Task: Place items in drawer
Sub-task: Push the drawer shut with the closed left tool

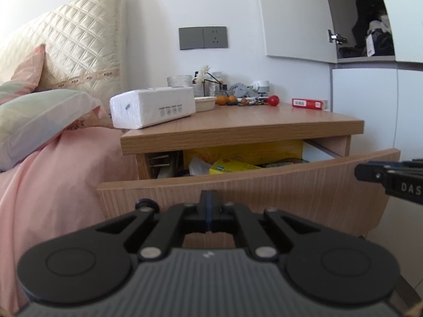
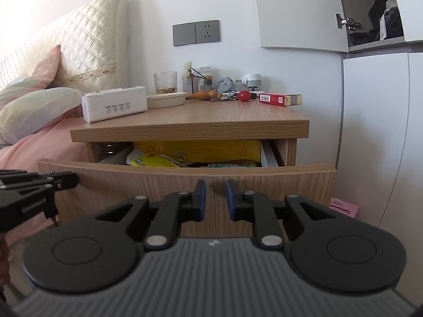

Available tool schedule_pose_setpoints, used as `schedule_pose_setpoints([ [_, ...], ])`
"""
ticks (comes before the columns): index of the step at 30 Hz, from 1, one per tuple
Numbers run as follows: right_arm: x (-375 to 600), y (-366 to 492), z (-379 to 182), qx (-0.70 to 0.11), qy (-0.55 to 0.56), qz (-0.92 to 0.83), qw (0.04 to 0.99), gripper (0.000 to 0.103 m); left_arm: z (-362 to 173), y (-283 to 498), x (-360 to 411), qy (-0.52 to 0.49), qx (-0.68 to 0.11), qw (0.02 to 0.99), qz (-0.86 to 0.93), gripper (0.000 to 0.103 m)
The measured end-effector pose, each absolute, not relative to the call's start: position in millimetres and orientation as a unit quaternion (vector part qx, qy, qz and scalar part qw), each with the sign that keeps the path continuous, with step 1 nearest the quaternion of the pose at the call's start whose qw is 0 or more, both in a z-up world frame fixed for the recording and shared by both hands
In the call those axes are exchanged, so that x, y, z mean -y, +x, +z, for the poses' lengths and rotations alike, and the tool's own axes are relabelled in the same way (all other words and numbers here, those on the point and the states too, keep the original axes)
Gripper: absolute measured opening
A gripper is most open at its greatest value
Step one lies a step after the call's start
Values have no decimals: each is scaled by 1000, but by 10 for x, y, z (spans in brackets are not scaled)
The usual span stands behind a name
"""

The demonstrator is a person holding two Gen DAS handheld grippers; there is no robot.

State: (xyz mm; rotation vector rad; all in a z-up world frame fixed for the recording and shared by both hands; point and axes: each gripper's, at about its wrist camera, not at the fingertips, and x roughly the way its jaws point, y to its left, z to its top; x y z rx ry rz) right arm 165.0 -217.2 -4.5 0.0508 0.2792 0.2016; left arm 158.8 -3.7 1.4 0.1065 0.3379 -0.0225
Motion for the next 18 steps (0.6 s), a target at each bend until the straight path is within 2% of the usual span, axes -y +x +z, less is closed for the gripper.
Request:
schedule_pose_setpoints([
  [18, 2174, 2174, -60, -129, 35, 96, 986, 17, -64, 2088, 90, 67, -145, 987, 18, 3],
])
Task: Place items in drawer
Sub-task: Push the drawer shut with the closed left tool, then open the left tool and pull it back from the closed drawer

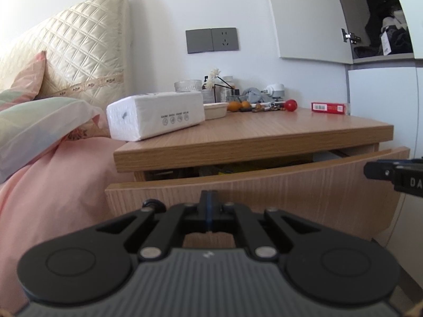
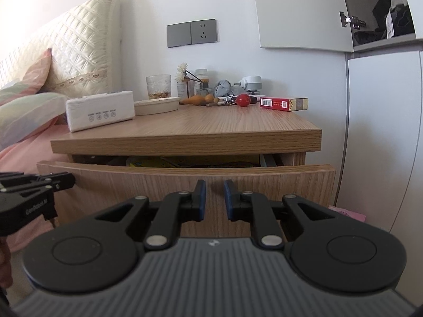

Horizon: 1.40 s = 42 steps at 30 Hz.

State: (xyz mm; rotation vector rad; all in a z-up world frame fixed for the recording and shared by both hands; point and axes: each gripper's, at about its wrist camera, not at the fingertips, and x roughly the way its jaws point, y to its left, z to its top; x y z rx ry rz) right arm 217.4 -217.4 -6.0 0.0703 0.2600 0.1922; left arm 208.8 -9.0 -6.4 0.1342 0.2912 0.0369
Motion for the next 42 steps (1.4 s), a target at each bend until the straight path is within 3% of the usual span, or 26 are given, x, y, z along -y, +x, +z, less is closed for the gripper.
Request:
schedule_pose_setpoints([
  [18, 2211, 2522, -104, -93, 20, 99, 990, 20, -155, 2468, -11, 63, -140, 988, 2, 3],
  [42, 2340, 2481, -114, -139, 44, 116, 982, 20, -82, 2261, -27, 62, -151, 987, -3, 7],
])
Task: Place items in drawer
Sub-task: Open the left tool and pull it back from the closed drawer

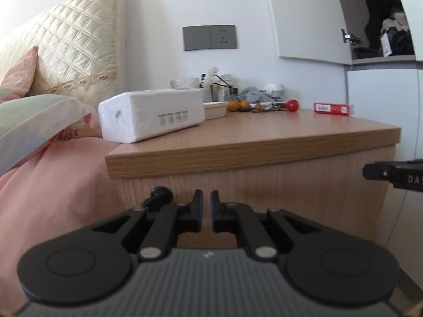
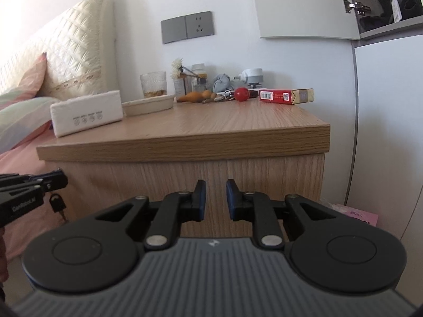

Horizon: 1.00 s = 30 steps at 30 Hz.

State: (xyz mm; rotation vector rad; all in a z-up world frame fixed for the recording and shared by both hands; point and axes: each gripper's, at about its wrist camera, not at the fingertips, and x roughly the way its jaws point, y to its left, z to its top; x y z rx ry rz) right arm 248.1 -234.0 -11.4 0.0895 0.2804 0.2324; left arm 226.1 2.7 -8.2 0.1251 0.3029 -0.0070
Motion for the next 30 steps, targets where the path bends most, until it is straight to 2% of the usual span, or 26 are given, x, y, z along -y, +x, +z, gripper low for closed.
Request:
schedule_pose_setpoints([
  [11, 2427, 2099, 55, -141, 50, 127, 981, 20, 23, 1955, -15, 37, -169, 985, 1, 32],
  [18, 2389, 1791, 164, -123, 23, 130, 984, 20, 63, 1723, 85, 50, -166, 985, -7, 40],
  [20, 2372, 1711, 202, -113, 10, 131, 985, 20, 50, 1668, 116, 54, -171, 984, -11, 49],
  [21, 2370, 1673, 219, -110, 7, 132, 985, 20, 47, 1640, 130, 54, -171, 984, -14, 50],
  [24, 2363, 1562, 272, -100, 0, 139, 985, 20, 59, 1544, 173, 56, -163, 985, -20, 52],
  [28, 2376, 1426, 333, -90, 3, 150, 985, 20, 108, 1371, 224, 61, -138, 988, -27, 62],
  [30, 2407, 1358, 358, -89, 14, 154, 984, 20, 133, 1281, 249, 64, -125, 990, -30, 63],
])
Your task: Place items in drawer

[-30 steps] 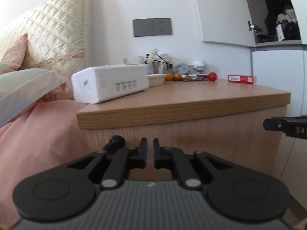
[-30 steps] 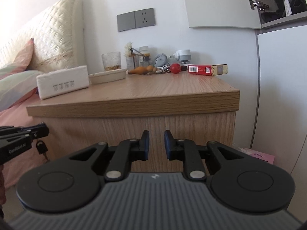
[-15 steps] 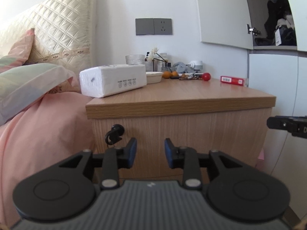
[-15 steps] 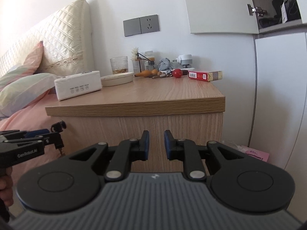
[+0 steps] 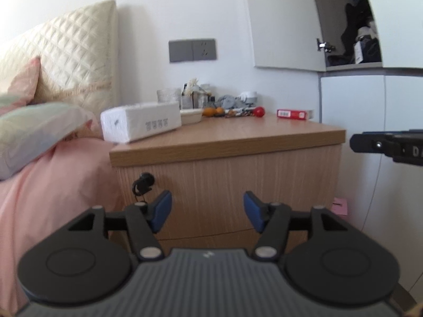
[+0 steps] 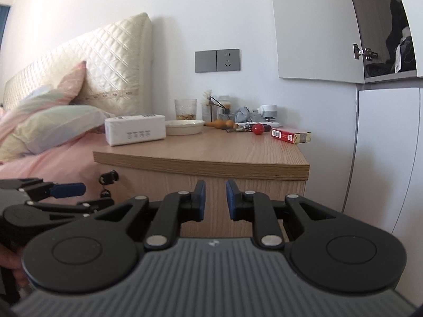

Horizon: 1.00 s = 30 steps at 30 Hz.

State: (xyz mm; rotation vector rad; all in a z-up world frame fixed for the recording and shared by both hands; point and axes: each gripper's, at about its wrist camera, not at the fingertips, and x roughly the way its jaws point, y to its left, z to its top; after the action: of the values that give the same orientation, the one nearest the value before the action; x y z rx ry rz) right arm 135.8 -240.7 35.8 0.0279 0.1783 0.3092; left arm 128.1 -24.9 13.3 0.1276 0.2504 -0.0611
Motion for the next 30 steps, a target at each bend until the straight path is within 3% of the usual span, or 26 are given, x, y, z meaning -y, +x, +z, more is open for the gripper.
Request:
schedule_pose_setpoints([
  [2, 2426, 1291, 369, -87, 21, 154, 984, 20, 157, 1165, 273, 66, -112, 991, -42, 74],
  [17, 2379, 881, 333, -70, 40, 164, 983, 23, 220, 611, 194, 62, -79, 994, -49, 83],
  [30, 2282, 706, 201, -60, 52, 172, 982, 44, 253, 388, -37, 10, -56, 997, -47, 95],
])
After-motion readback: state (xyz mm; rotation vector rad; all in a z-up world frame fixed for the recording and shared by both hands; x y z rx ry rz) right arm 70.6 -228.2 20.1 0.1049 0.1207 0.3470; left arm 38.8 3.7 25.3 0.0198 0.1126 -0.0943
